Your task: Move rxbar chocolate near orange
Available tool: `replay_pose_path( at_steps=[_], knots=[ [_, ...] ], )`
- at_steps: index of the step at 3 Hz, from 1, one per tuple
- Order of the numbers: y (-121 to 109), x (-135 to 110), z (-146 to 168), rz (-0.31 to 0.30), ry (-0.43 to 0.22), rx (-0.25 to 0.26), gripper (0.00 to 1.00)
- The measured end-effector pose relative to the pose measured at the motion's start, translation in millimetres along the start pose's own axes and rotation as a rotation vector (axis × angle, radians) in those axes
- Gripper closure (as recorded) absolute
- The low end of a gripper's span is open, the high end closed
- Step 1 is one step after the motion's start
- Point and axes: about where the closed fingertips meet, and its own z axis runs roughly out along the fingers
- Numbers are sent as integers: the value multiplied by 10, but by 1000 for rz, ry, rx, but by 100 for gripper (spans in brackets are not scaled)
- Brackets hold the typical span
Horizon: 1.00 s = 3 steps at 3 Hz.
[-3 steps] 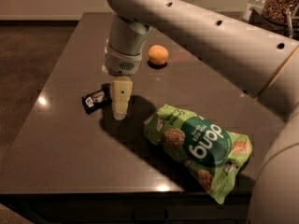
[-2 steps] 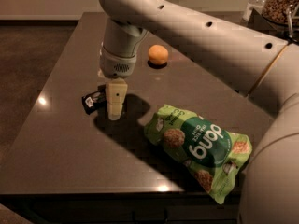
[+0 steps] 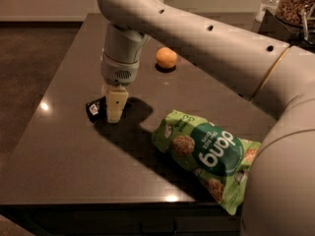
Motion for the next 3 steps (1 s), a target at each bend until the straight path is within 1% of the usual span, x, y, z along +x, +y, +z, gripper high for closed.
replay_pose_path(
  at_steps=[1,2,3],
  knots=[
    [-5,-11,-7,1,1,-3,72],
    [-7,-23,-45,2,1,-2,99],
    [-128,148,-399,78,-13,63,100]
  ],
)
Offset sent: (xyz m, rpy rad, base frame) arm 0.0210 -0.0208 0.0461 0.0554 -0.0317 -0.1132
